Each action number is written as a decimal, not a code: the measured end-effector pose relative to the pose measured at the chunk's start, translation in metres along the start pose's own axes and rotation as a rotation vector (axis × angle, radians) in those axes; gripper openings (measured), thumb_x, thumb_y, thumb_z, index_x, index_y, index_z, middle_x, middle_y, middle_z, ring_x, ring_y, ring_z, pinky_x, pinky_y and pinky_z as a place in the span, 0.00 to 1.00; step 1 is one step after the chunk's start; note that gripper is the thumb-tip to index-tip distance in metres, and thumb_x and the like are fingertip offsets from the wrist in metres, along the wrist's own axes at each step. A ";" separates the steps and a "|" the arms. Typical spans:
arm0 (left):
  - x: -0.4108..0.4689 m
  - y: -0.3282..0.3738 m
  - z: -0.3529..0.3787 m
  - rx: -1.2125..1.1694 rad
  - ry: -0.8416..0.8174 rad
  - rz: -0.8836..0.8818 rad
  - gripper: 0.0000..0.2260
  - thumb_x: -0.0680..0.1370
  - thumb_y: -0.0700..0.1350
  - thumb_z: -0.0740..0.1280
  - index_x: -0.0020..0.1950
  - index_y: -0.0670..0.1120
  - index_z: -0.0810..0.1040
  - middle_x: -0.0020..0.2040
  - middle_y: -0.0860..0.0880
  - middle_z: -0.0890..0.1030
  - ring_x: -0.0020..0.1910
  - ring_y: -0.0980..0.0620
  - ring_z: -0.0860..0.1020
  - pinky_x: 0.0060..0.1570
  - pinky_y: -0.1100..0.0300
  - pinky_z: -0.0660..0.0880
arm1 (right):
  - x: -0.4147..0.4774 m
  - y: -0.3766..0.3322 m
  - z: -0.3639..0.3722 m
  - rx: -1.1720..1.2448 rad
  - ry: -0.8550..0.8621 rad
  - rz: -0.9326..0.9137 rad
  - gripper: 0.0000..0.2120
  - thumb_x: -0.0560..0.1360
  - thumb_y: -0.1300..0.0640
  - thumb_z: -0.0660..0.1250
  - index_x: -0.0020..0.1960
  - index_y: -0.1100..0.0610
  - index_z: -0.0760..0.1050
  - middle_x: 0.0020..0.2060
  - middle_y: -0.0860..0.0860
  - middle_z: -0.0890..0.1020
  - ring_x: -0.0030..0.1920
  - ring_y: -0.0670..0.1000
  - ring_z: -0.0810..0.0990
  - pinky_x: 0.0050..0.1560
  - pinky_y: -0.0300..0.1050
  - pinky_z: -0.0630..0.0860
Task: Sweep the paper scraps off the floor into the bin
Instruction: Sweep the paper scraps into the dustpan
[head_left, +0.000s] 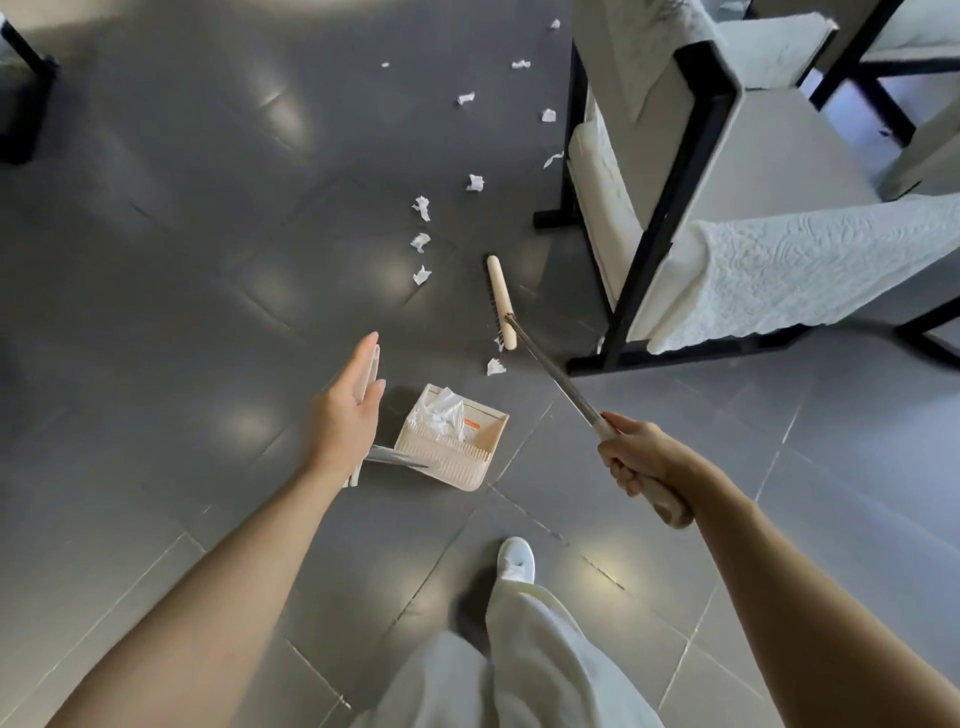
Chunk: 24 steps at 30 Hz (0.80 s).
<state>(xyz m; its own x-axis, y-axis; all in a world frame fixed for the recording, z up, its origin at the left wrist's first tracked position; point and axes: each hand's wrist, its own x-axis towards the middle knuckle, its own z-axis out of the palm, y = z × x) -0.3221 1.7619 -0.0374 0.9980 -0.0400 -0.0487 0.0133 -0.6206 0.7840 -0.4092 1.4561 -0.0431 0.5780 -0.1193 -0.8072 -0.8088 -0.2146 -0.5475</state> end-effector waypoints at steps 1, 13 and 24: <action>0.013 0.003 0.003 0.005 -0.009 -0.014 0.23 0.79 0.36 0.62 0.73 0.51 0.67 0.63 0.64 0.69 0.63 0.62 0.71 0.52 0.83 0.60 | 0.011 -0.009 -0.004 -0.003 -0.005 0.016 0.23 0.75 0.68 0.57 0.68 0.53 0.67 0.27 0.54 0.70 0.24 0.48 0.67 0.22 0.40 0.68; 0.110 0.005 0.021 0.100 -0.114 0.008 0.24 0.80 0.38 0.62 0.74 0.52 0.66 0.66 0.58 0.73 0.65 0.53 0.73 0.57 0.71 0.63 | 0.046 -0.061 -0.011 0.087 -0.009 0.070 0.15 0.76 0.67 0.57 0.57 0.53 0.73 0.29 0.55 0.71 0.23 0.48 0.67 0.22 0.40 0.68; 0.174 0.009 0.025 0.082 -0.187 0.077 0.24 0.79 0.36 0.63 0.74 0.50 0.66 0.69 0.54 0.73 0.66 0.55 0.72 0.54 0.82 0.59 | 0.074 -0.099 -0.013 0.013 0.166 0.043 0.29 0.73 0.68 0.58 0.73 0.53 0.65 0.25 0.54 0.71 0.21 0.50 0.67 0.22 0.40 0.68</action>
<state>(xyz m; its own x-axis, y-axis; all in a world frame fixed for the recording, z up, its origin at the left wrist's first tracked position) -0.1499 1.7302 -0.0540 0.9669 -0.2299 -0.1109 -0.0750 -0.6714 0.7373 -0.2852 1.4558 -0.0456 0.5516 -0.2873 -0.7831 -0.8341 -0.1929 -0.5168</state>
